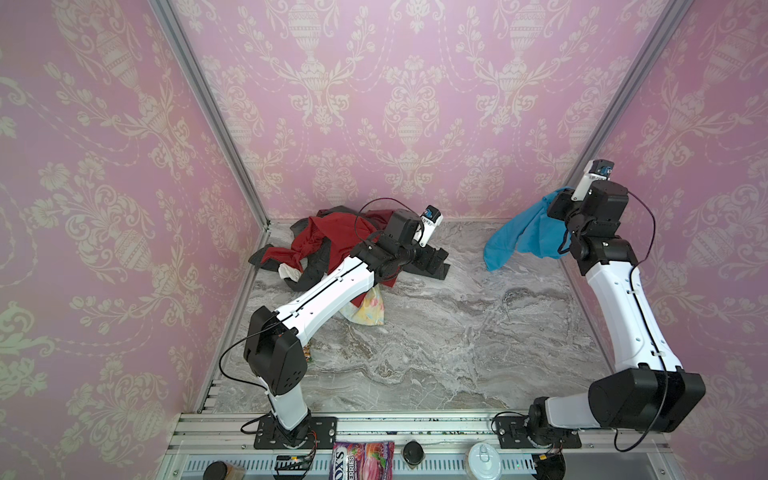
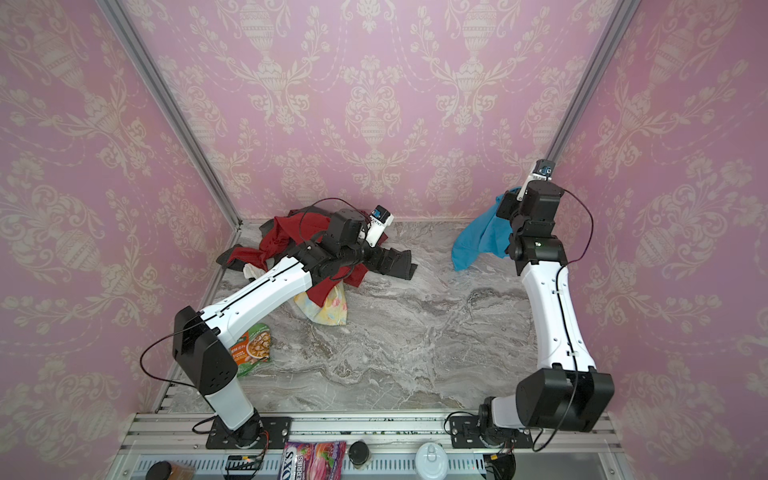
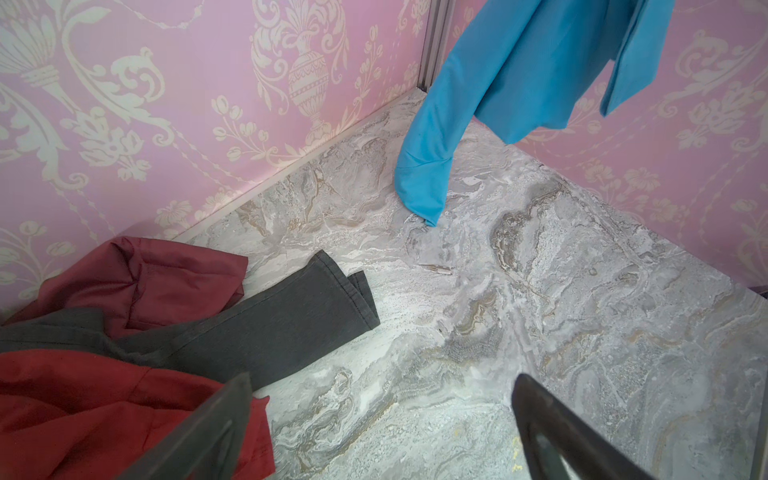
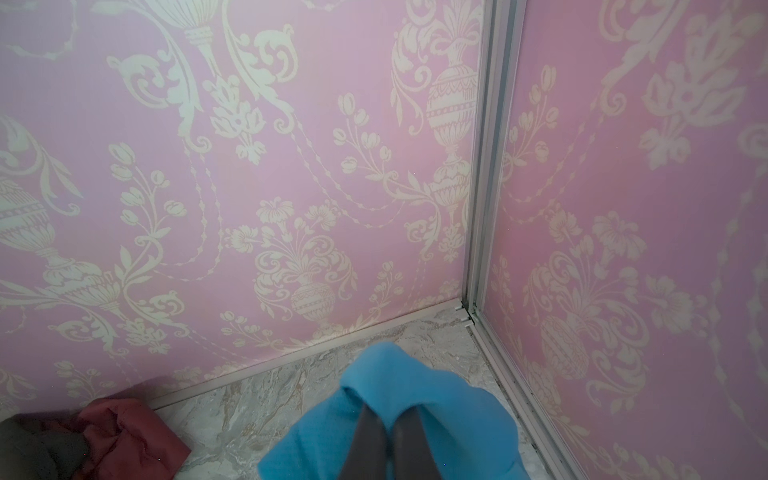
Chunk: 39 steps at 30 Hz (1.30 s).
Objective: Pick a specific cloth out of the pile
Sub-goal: 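Carry the turquoise shirt with the right gripper toward the far corner, then lower the turquoise shirt onto the table and open the right gripper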
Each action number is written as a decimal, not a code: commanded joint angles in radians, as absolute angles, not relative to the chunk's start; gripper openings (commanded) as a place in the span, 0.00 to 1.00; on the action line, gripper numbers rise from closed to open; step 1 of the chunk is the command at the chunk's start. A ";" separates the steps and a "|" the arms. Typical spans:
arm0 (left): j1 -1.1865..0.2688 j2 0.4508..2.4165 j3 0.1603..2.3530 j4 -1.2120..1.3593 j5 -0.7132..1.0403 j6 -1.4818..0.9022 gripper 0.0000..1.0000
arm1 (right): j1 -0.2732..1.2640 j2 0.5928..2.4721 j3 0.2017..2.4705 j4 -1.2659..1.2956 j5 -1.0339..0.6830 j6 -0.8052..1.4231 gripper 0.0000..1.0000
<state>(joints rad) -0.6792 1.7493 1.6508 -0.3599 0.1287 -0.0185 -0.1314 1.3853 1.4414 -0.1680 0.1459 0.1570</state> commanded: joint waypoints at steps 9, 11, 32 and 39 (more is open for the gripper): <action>-0.685 1.747 1.547 -0.280 0.175 -0.112 0.99 | -0.138 1.386 1.089 -0.182 0.088 0.259 0.00; -0.685 1.736 1.528 -0.266 0.171 -0.115 0.99 | -0.138 1.429 1.098 -0.205 0.071 0.255 0.00; -0.683 1.692 1.434 -0.220 0.152 -0.145 0.99 | -0.171 2.013 1.554 -0.462 0.019 0.287 0.00; -0.683 1.695 1.436 -0.209 0.150 -0.153 0.99 | -0.172 2.165 1.694 -0.575 -0.004 0.347 0.11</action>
